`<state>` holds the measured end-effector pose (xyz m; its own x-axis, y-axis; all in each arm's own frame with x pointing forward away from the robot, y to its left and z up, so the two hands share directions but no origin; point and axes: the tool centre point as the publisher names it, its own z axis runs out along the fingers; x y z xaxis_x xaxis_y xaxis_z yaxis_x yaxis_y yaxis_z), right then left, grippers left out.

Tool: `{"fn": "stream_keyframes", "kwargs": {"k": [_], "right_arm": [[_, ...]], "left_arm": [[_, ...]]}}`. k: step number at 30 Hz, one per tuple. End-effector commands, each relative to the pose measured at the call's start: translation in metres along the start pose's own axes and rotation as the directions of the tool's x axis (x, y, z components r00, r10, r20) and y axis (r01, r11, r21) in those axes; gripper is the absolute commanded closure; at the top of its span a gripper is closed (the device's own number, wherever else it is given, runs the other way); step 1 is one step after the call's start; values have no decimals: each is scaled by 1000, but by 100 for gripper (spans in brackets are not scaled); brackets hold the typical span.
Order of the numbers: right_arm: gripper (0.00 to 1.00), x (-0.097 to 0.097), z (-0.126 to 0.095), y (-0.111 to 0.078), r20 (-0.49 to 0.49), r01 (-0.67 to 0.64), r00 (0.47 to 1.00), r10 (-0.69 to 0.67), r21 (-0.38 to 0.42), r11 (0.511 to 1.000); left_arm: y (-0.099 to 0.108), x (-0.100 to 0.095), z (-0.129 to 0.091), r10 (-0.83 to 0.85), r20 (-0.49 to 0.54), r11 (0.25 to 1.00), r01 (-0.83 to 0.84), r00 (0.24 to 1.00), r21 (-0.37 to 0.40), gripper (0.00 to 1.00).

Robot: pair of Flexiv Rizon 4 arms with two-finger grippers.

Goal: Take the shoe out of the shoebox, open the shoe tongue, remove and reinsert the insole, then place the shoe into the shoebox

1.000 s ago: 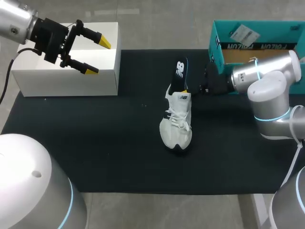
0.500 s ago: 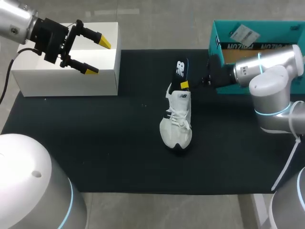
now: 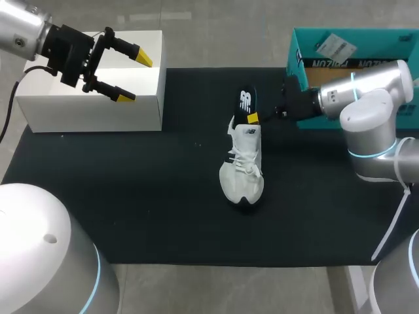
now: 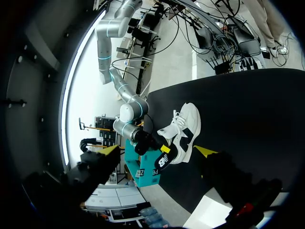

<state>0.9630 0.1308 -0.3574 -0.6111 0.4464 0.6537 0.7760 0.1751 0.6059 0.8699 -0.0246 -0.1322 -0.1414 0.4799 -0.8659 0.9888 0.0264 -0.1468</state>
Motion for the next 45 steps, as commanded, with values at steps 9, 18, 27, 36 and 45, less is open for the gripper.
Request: {"fn": "stream_keyframes", "kwargs": {"k": [9, 18, 27, 36, 45], "right_arm": [[100, 9, 21, -37, -27, -66, 997, 66, 26, 998], [57, 8, 9, -13, -4, -12, 1000, 12, -9, 1000], [65, 1, -1, 13, 17, 38, 999, -37, -32, 999], [100, -10, -1, 22, 37, 29, 999, -29, -16, 999], [100, -8, 1, 5, 32, -7, 999, 6, 10, 1000]], "left_arm": [[1, 0, 0, 1, -3, 1000, -1, 1000, 1, 0], [1, 0, 0, 1, -3, 1000, -1, 1000, 1, 0], [1, 0, 0, 1, -3, 1000, -1, 1000, 1, 0], [1, 0, 0, 1, -3, 1000, -1, 1000, 1, 0], [1, 0, 0, 1, -3, 1000, -1, 1000, 1, 0]]}}
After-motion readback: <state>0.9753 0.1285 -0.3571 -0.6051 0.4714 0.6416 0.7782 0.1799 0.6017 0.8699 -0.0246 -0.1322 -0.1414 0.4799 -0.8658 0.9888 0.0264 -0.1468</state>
